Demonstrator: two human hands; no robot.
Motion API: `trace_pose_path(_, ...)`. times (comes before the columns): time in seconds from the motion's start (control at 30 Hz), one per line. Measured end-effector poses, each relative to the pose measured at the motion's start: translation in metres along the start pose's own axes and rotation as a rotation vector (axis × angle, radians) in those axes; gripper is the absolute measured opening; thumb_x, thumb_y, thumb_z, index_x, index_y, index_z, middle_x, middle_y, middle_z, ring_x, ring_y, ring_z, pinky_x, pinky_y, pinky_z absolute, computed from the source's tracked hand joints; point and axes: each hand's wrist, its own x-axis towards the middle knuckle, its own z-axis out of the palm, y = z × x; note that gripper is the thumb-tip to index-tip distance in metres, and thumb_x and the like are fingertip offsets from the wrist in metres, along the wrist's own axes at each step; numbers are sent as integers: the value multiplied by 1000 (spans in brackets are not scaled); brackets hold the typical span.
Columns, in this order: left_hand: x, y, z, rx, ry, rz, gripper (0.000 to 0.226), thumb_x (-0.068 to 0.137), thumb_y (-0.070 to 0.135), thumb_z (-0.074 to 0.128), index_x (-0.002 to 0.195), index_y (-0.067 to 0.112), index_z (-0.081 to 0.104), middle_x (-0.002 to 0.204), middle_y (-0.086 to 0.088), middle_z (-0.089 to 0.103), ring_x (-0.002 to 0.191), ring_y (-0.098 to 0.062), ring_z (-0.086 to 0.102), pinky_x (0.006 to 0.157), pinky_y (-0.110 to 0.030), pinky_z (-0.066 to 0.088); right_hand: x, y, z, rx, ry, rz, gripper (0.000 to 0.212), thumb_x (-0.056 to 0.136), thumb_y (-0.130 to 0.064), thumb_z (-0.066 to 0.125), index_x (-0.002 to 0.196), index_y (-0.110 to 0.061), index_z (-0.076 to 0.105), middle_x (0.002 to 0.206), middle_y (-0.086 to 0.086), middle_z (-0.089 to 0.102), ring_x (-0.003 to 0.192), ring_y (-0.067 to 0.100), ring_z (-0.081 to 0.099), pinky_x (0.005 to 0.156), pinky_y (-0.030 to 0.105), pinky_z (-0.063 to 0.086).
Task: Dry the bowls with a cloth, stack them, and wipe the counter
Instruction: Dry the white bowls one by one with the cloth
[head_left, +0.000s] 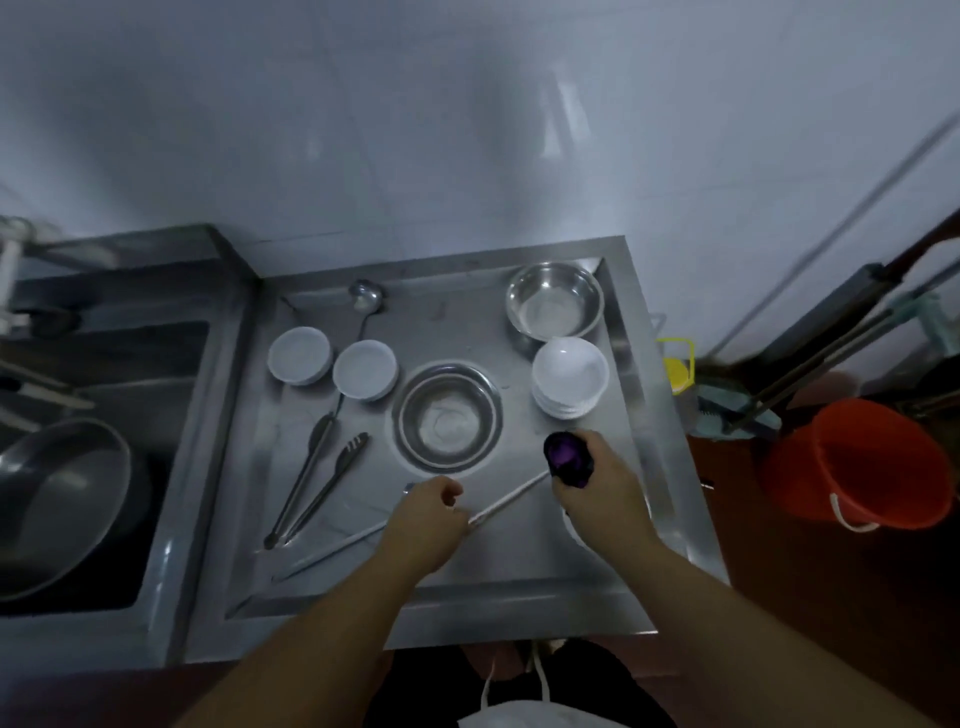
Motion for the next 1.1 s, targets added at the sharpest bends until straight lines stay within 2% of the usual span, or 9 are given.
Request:
trace_pose_path(0.07, 3, -14, -17, 85, -2, 21, 35, 98, 25, 62, 133, 22, 65, 129, 1, 67, 109, -18, 65, 92, -32, 52, 3, -12, 17, -51, -53, -39, 42, 82, -17, 75, 114, -40, 59, 101, -12, 62, 90, 15, 61, 70, 26, 47)
trace_pose_path(0.2, 22, -57, -58, 182, 6, 32, 34, 100, 33, 60, 132, 24, 65, 133, -2, 63, 105, -18, 64, 91, -35, 54, 13, -41, 65, -234, -207, -85, 39, 85, -19, 70, 120, -33, 60, 102, -1, 64, 92, 21, 63, 78, 39, 55)
trace_pose_path(0.3, 45, -92, -90, 269, -33, 37, 43, 100, 28, 60, 142, 22, 60, 140, -5, 60, 118, -23, 64, 97, -35, 54, 19, -62, 104, -339, -258, -116, 44, 87, -20, 68, 128, -33, 59, 106, 2, 62, 95, 24, 61, 78, 35, 50)
trace_pose_path(0.4, 70, -118, -123, 359, -60, 56, 39, 99, 22, 56, 137, 19, 63, 136, -7, 61, 119, -28, 64, 100, -41, 54, 26, -81, 139, -397, -272, -116, 43, 86, -17, 67, 127, -30, 60, 107, 4, 63, 95, 27, 61, 78, 38, 52)
trace_pose_path(0.5, 99, -135, -152, 444, -45, 84, 28, 98, 21, 53, 122, 17, 66, 126, -9, 63, 109, -31, 64, 95, -45, 56, 36, -96, 171, -455, -289, -103, 42, 84, -16, 68, 124, -29, 60, 106, 4, 64, 94, 27, 62, 79, 41, 55)
trace_pose_path(0.67, 144, -148, -185, 503, -68, 136, 33, 98, 25, 54, 128, 17, 64, 130, -9, 60, 115, -33, 62, 93, -43, 55, 53, -107, 208, -511, -256, -52, 46, 84, -18, 70, 126, -33, 58, 103, 5, 63, 88, 25, 62, 71, 34, 51)
trace_pose_path(0.83, 183, -146, -198, 580, -88, 166, 33, 99, 27, 50, 129, 17, 59, 129, -11, 58, 116, -35, 59, 92, -45, 52, 70, -112, 228, -576, -250, -18, 50, 87, -18, 68, 133, -33, 55, 107, 6, 61, 89, 27, 60, 71, 33, 49)
trace_pose_path(1.0, 220, -138, -199, 451, -59, 111, 33, 101, 29, 46, 127, 16, 61, 130, -13, 64, 116, -36, 62, 94, -47, 54, 93, -117, 241, -581, -257, 1, 53, 87, -17, 69, 136, -32, 54, 109, 7, 58, 91, 27, 60, 77, 39, 56)
trace_pose_path(1.1, 241, -131, -195, 290, -19, 83, 31, 106, 33, 48, 122, 11, 62, 128, -16, 68, 115, -39, 65, 89, -44, 50, 104, -116, 246, -561, -245, 25, 50, 88, -21, 70, 133, -34, 54, 111, 6, 59, 92, 26, 61, 80, 44, 59)
